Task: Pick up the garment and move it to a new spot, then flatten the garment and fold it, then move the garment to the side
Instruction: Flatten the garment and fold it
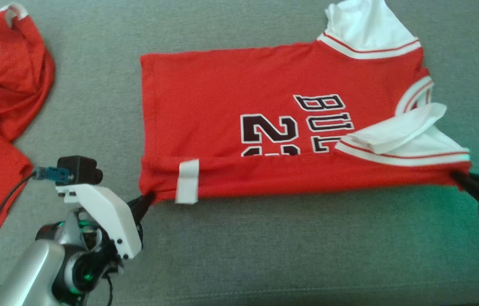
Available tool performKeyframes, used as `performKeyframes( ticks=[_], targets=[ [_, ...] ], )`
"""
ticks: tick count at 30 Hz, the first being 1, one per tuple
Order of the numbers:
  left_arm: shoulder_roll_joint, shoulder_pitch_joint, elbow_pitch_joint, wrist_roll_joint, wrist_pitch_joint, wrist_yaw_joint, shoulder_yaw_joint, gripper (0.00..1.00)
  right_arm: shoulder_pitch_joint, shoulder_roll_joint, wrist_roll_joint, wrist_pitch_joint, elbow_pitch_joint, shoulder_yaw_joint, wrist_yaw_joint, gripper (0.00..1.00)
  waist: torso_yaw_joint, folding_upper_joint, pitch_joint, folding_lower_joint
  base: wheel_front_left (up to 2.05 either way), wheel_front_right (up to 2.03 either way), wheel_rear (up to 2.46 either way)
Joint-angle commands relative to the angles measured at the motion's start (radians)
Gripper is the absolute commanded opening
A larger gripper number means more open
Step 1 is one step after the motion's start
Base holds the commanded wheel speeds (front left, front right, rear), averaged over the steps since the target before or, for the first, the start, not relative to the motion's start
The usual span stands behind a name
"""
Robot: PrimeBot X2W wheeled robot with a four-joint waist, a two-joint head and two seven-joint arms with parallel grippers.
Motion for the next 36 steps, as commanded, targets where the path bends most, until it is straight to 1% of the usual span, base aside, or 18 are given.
performKeyframes(
  ticks=[1,3,5,7,9,11,15,16,17,18,19,23,25,29,30,32,34,36],
  targets=[
    [0.051,-0.002,-0.086,-0.022,0.033,-0.006,0.051,0.00,0.049,-0.079,0.046,0.075,-0.082,-0.007,0.008,0.00,0.016,0.0000,-0.004,0.0000,0.00,0.00,0.00],
    [0.058,0.037,-0.155,-0.066,0.080,-0.008,0.048,0.00,0.107,-0.119,0.106,0.162,-0.148,-0.013,0.008,0.00,0.027,0.0000,-0.004,0.0000,0.00,0.00,0.00],
    [0.075,0.085,-0.223,-0.104,0.121,0.000,0.053,0.00,0.174,-0.149,0.165,0.241,-0.206,-0.037,0.008,0.00,0.035,0.0000,-0.002,0.0000,0.00,0.00,0.00],
    [0.090,0.127,-0.269,-0.131,0.142,0.016,0.069,0.00,0.229,-0.172,0.192,0.284,-0.240,-0.080,0.008,0.00,0.044,0.0000,-0.003,0.0000,0.00,0.00,0.00],
    [0.105,0.162,-0.286,-0.139,0.149,0.024,0.075,0.00,0.268,-0.182,0.199,0.296,-0.254,-0.114,0.008,0.00,0.051,0.0000,-0.006,0.0000,0.00,0.00,0.00],
    [0.105,0.191,-0.286,-0.136,0.143,0.027,0.069,0.00,0.292,-0.181,0.187,0.289,-0.253,-0.128,0.008,0.00,0.054,0.0000,-0.007,0.0000,0.00,0.00,0.00],
    [0.076,0.225,-0.267,-0.119,0.107,0.029,0.044,0.00,0.312,-0.186,0.147,0.262,-0.243,-0.090,0.008,0.00,0.057,0.0000,-0.014,0.0000,0.00,0.00,0.00],
    [0.070,0.232,-0.258,-0.109,0.096,0.028,0.035,0.15,0.313,-0.189,0.135,0.251,-0.239,-0.074,0.008,0.06,0.057,0.0000,-0.017,0.0000,0.00,0.00,0.00],
    [0.070,0.232,-0.258,-0.109,0.096,0.028,0.035,0.15,0.313,-0.189,0.135,0.251,-0.239,-0.074,0.008,0.06,0.057,0.0000,-0.017,0.0000,0.00,0.00,0.00],
    [0.060,0.238,-0.250,-0.102,0.081,0.029,0.029,0.48,0.314,-0.193,0.126,0.240,-0.235,-0.058,0.008,0.38,0.056,0.0000,-0.019,0.0000,0.00,0.00,0.00],
    [0.051,0.244,-0.242,-0.097,0.068,0.027,0.023,1.00,0.314,-0.196,0.118,0.227,-0.232,-0.045,0.008,1.00,0.056,0.0000,-0.021,0.0000,0.00,0.00,0.00],
    [0.027,0.268,-0.230,-0.069,0.008,0.022,0.012,1.00,0.322,-0.230,0.081,0.162,-0.227,-0.010,0.008,1.00,0.050,0.0000,-0.036,0.0000,0.00,0.00,0.00],
    [0.045,0.271,-0.233,-0.017,-0.038,0.035,0.022,1.00,0.320,-0.264,0.066,0.117,-0.241,-0.018,0.008,1.00,0.047,0.0000,-0.042,0.0000,0.00,0.00,0.00],
    [0.082,0.256,-0.262,0.073,-0.107,0.079,0.062,1.00,0.244,-0.273,0.062,0.028,-0.267,-0.083,0.008,1.00,0.041,0.0000,-0.042,0.0000,0.00,0.00,0.00],
    [0.088,0.236,-0.270,0.090,-0.118,0.084,0.069,1.00,0.214,-0.274,0.061,0.015,-0.271,-0.092,0.008,1.00,0.044,0.0000,-0.038,0.0000,0.00,0.00,0.00],
    [0.079,0.171,-0.269,0.121,-0.134,0.102,0.080,1.00,0.144,-0.269,0.043,-0.012,-0.271,-0.105,0.008,1.00,0.060,0.0000,-0.025,0.0000,0.00,0.00,0.00],
    [0.069,0.074,-0.240,0.164,-0.146,0.099,0.066,1.00,0.053,-0.244,0.007,-0.041,-0.244,-0.114,0.008,1.00,0.082,0.0000,-0.004,0.0000,0.00,0.00,0.00],
    [0.031,-0.039,-0.184,0.183,-0.158,0.086,0.047,1.00,-0.055,-0.217,-0.051,-0.069,-0.212,-0.102,0.008,1.00,0.106,0.0000,0.032,0.0000,0.00,0.00,0.00]
  ],
)
